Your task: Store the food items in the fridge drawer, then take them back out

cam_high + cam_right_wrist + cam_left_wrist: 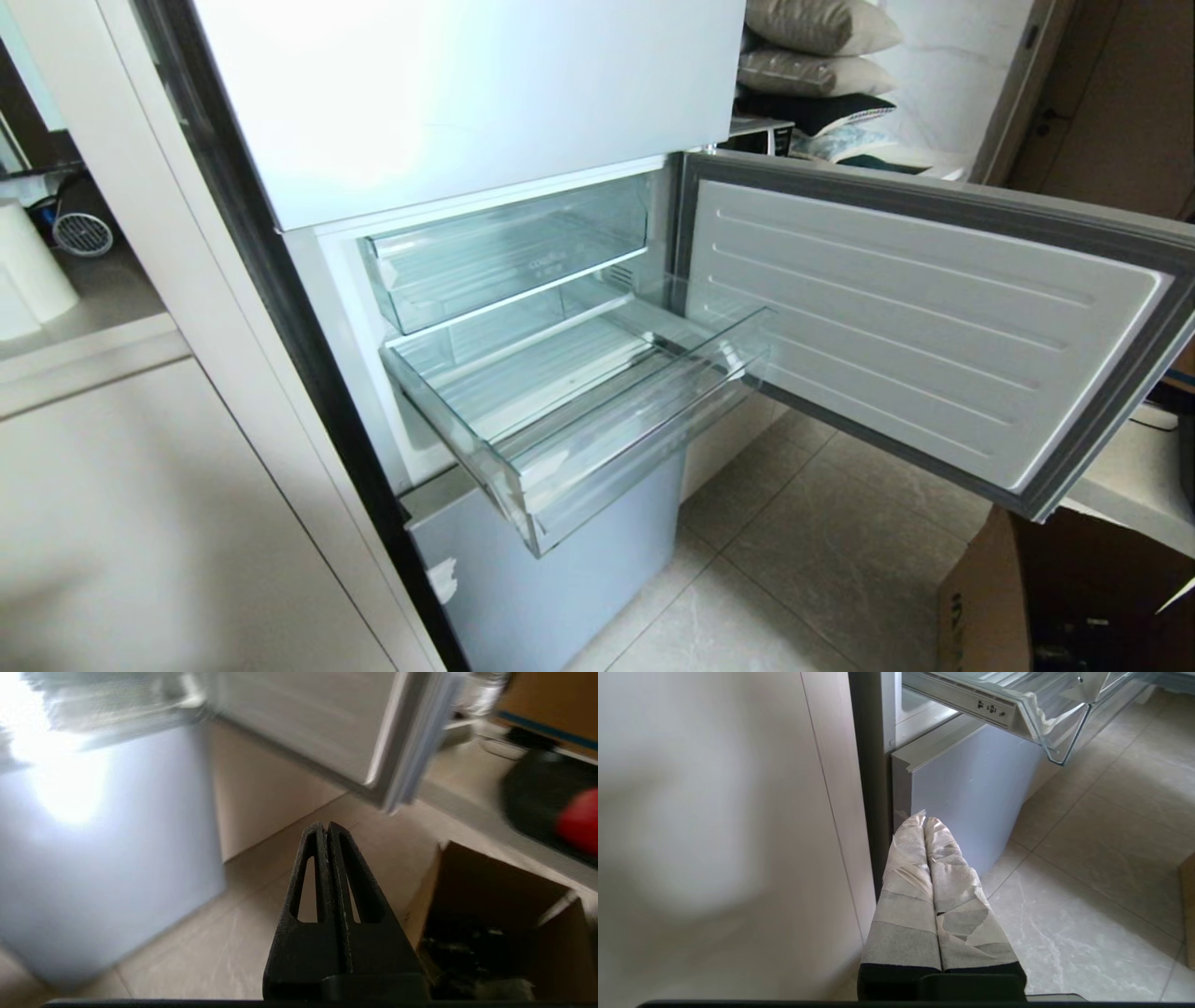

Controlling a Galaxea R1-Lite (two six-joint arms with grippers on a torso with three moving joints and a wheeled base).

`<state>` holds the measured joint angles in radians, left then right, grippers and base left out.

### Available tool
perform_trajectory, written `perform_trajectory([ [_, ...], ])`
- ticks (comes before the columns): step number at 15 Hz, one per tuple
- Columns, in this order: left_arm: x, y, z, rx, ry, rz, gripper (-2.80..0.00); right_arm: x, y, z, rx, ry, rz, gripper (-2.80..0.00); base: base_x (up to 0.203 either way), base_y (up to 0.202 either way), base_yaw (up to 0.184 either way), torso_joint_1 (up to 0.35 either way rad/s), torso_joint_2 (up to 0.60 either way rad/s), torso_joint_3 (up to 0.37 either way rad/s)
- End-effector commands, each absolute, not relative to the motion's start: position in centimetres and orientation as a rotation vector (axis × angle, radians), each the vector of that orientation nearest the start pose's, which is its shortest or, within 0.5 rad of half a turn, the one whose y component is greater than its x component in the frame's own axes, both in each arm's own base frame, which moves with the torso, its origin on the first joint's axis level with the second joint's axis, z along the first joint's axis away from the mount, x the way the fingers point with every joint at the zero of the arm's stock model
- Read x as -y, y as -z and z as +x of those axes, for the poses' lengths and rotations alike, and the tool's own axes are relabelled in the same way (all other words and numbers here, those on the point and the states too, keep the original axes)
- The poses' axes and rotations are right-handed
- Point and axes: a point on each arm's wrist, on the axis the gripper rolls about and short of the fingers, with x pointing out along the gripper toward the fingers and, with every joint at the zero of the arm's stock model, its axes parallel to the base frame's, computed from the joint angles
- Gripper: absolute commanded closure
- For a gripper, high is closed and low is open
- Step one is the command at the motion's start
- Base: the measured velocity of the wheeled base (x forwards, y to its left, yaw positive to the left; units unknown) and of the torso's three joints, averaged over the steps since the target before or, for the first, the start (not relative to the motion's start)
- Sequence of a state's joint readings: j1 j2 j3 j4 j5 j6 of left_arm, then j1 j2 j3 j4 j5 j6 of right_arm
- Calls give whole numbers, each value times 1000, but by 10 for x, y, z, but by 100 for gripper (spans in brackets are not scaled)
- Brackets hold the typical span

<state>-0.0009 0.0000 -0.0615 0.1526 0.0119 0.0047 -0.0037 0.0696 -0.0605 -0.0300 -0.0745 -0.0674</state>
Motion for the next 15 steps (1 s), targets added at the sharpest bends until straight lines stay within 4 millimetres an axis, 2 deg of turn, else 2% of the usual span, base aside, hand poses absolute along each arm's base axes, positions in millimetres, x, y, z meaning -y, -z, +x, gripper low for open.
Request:
perform_trajectory([
  [1,0,-77,-28,-91,-11,5,0,4,-132,-9,-35,223,37,0,0,0,0,0,0,0],
  [3,0,-77,-28,-92,-11,5,0,7,-155,10,-85,430,168,0,0,0,0,0,0,0],
  [5,0,-77,-28,-91,-11,5,0,20,-162,30,-139,667,261,0,0,0,0,0,0,0],
  [8,0,-77,-28,-91,-11,5,0,51,-163,58,-208,763,382,0,0,0,0,0,0,0],
  [9,0,-77,-28,-91,-11,5,0,61,-159,67,-255,752,412,-167,0,0,0,0,0,0],
  [10,0,-77,-28,-91,-11,5,0,71,-155,77,-306,744,440,-280,0,0,0,0,0,0],
  [12,0,-77,-28,-91,-11,5,0,91,-146,96,-378,733,461,-280,0,0,0,0,0,0],
  [15,0,-77,-28,-91,-11,5,0,118,-133,121,-483,700,363,-280,0,0,0,0,0,0],
])
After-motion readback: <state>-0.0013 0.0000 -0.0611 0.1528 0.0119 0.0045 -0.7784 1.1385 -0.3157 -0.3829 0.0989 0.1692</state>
